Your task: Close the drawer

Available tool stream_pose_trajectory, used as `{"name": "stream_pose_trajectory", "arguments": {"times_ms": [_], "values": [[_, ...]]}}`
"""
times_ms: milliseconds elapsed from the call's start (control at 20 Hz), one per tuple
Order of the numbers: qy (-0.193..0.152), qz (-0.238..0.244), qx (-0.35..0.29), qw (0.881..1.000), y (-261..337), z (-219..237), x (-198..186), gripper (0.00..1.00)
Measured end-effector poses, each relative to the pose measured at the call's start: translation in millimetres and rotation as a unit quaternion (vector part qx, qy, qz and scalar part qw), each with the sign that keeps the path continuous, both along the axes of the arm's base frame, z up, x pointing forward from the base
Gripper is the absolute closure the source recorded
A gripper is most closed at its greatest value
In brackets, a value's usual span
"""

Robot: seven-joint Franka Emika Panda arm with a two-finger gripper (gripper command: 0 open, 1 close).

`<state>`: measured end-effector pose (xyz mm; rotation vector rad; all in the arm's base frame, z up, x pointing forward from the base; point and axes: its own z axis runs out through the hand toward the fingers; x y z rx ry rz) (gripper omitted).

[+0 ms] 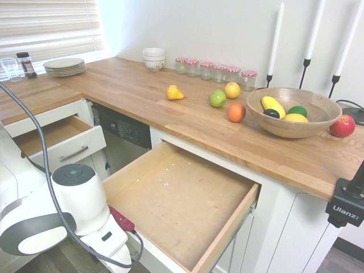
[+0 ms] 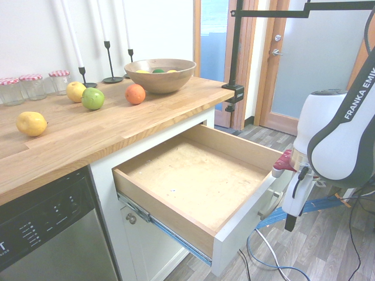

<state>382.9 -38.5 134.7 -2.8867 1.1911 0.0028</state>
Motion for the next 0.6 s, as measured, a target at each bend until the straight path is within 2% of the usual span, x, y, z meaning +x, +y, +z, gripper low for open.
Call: {"name": "stream_pose_trajectory", "arguments": {"times_ms": [600], "values": [[-0.005, 0.0, 0.0, 1.0, 0.9, 1.2, 5.2, 1.0]]}}
